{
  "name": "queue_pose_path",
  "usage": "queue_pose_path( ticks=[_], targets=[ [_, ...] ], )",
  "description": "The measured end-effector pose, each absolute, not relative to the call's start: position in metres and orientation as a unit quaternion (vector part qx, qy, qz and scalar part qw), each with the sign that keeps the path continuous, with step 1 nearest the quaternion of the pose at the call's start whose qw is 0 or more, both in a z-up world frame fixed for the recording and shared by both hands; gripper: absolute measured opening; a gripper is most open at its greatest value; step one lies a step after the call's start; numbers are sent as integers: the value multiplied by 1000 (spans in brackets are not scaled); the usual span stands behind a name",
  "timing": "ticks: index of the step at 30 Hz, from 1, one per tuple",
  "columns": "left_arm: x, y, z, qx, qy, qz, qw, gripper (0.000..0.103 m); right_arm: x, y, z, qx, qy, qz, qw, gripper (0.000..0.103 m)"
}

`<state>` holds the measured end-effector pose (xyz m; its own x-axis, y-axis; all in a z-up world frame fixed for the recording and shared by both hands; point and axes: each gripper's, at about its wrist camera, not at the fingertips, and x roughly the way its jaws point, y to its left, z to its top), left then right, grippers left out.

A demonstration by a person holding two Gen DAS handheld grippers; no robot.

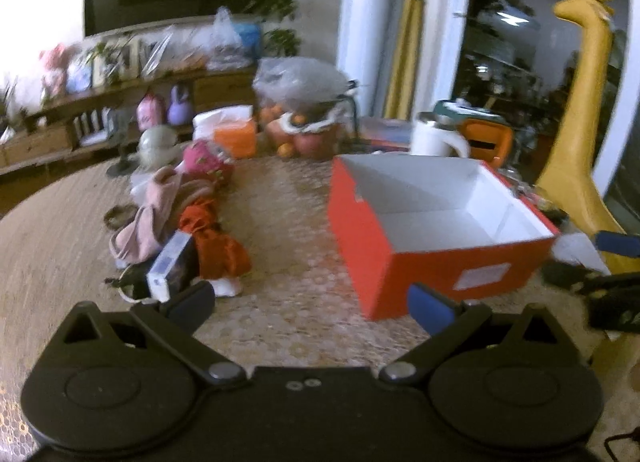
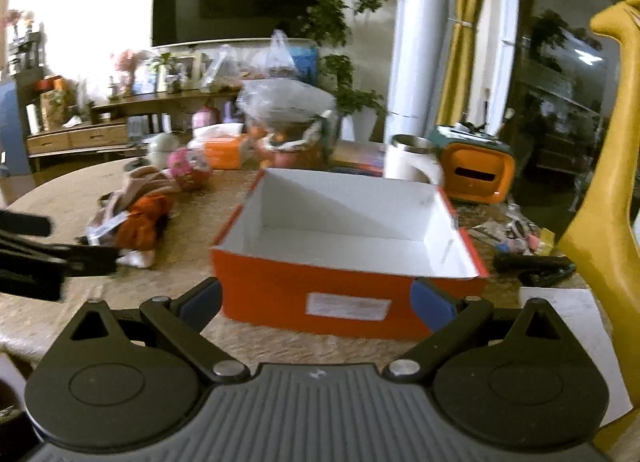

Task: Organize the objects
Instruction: 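Reach the left gripper toward the small white-and-blue box on the pile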

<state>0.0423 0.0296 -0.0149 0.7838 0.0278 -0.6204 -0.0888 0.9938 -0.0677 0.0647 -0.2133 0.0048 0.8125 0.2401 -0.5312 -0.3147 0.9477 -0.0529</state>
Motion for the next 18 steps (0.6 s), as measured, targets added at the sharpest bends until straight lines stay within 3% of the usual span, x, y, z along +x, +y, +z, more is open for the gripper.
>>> queue_pose_path(
  ticks=[18],
  targets=[
    [113, 139, -51, -81, 366, 112, 920, 102, 210, -285, -7, -103, 329, 79, 936, 100]
  ],
)
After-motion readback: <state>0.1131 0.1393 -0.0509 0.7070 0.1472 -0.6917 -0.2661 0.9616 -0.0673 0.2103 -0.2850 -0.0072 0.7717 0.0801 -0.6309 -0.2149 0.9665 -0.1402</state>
